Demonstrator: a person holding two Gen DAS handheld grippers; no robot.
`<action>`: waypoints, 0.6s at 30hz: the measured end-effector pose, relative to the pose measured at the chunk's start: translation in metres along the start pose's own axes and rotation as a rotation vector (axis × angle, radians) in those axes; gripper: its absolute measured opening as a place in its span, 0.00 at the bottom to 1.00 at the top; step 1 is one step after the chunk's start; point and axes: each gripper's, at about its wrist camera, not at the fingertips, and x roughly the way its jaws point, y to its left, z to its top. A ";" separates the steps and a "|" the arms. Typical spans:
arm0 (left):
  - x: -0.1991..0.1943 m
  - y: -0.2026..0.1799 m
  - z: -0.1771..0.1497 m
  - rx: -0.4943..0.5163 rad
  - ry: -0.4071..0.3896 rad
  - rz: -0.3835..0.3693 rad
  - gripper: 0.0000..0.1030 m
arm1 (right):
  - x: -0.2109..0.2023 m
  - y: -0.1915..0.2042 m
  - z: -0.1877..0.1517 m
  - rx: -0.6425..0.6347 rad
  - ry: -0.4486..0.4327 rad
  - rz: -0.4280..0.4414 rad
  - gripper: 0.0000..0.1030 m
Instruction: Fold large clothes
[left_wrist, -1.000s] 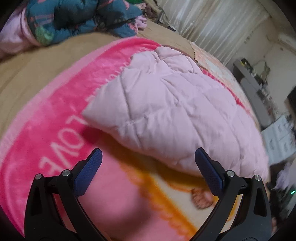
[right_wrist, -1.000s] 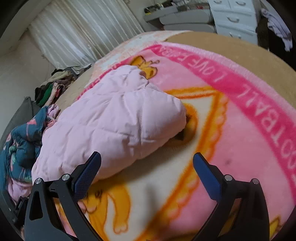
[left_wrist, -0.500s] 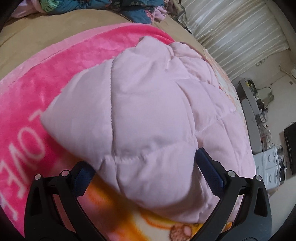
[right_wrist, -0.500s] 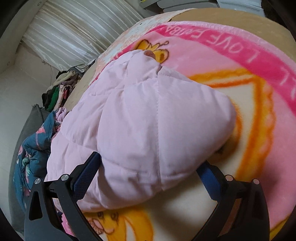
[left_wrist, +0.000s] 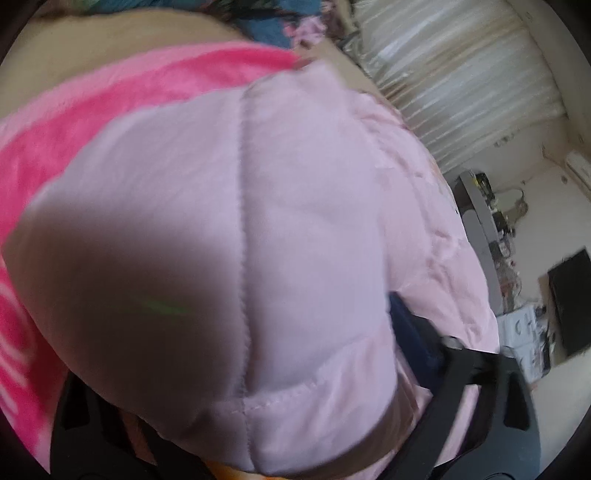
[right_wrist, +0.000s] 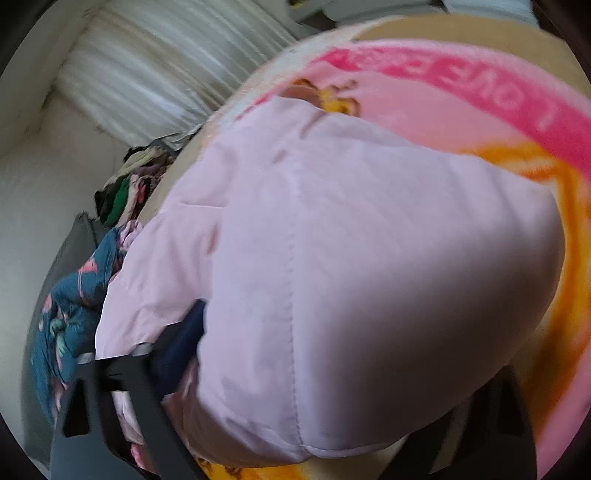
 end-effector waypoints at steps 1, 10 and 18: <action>-0.004 -0.007 0.000 0.036 -0.014 0.009 0.65 | -0.003 0.006 0.000 -0.044 -0.015 0.003 0.62; -0.028 -0.052 0.002 0.286 -0.099 0.064 0.29 | -0.018 0.053 0.003 -0.370 -0.064 -0.076 0.32; -0.062 -0.092 0.001 0.490 -0.187 0.086 0.24 | -0.044 0.102 -0.006 -0.667 -0.145 -0.136 0.27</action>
